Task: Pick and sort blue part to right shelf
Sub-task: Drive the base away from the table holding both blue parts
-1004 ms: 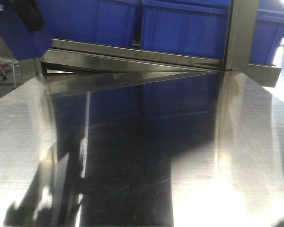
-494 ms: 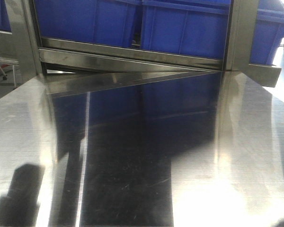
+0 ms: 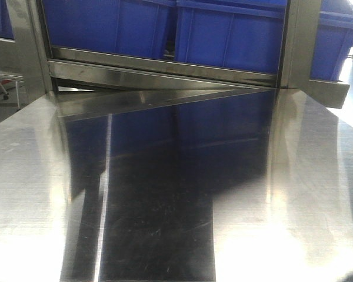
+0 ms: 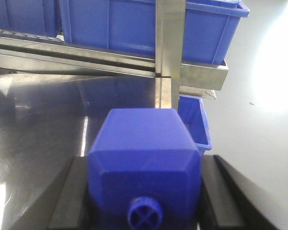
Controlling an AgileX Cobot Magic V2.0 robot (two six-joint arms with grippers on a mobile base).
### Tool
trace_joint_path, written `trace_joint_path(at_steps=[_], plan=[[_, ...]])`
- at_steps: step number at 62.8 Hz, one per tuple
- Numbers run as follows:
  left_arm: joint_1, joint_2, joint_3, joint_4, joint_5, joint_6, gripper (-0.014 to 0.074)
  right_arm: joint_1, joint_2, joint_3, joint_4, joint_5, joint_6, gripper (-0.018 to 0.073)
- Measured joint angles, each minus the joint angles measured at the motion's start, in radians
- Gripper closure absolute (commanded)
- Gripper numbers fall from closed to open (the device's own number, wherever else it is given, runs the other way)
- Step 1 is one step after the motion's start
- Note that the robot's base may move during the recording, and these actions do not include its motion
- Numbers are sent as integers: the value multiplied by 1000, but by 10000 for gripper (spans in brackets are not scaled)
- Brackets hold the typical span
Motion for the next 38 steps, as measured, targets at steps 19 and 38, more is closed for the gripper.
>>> trace_joint_path(at_steps=[19, 38], plan=[[0, -131, 41, 11, -4, 0, 386, 0, 0, 0, 0, 0, 0, 273], [0, -136, 43, 13, -6, 0, 386, 0, 0, 0, 0, 0, 0, 273]])
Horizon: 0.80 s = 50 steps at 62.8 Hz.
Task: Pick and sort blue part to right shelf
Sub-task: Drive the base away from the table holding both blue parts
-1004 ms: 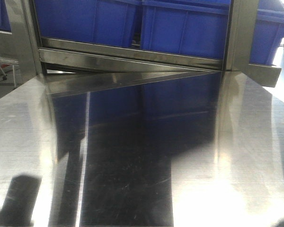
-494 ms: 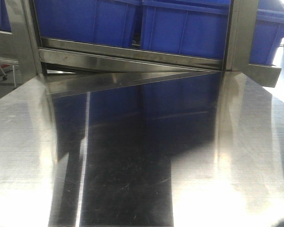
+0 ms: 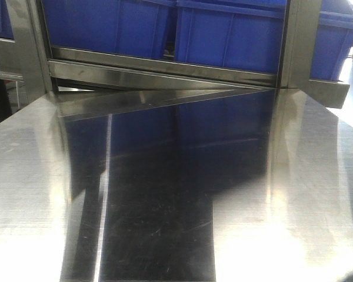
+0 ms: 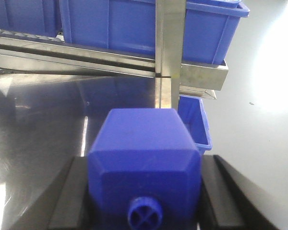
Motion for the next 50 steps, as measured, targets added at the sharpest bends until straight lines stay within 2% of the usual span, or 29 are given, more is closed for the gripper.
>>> trace_joint_path(at_steps=[50], plan=[[0, 0, 2, 2, 0, 0, 386, 0, 0, 0, 0, 0, 0, 273]])
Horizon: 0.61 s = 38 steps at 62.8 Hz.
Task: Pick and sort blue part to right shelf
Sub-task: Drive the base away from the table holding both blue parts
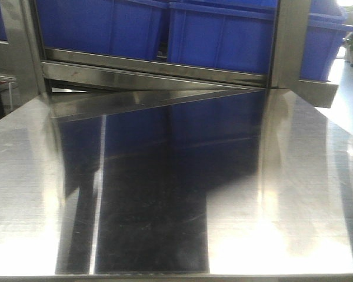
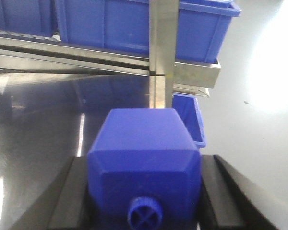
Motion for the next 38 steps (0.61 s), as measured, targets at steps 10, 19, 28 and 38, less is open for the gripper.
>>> trace_joint_path(at_steps=[10, 19, 28, 38], plan=[[0, 0, 0, 0, 0, 0, 386, 0, 0, 0, 0, 0, 0, 273], [0, 0, 0, 0, 0, 0, 386, 0, 0, 0, 0, 0, 0, 273], [0, 0, 0, 0, 0, 0, 386, 0, 0, 0, 0, 0, 0, 273], [0, 0, 0, 0, 0, 0, 386, 0, 0, 0, 0, 0, 0, 273]])
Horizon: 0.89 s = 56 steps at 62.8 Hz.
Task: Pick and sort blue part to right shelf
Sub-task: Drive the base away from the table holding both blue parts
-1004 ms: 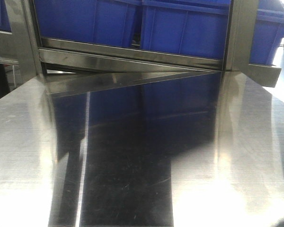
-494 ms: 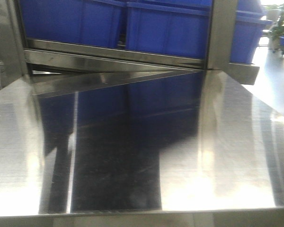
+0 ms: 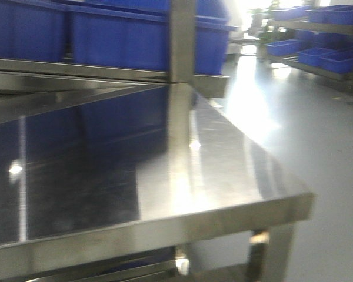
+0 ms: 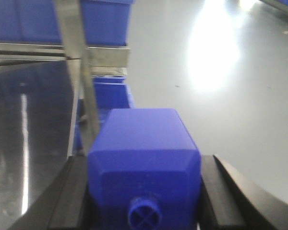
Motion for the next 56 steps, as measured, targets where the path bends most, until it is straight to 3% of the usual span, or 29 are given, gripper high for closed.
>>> trace_joint_path(at_steps=[56], plan=[[0, 0, 0, 0, -1, 0, 386, 0, 0, 0, 0, 0, 0, 273]])
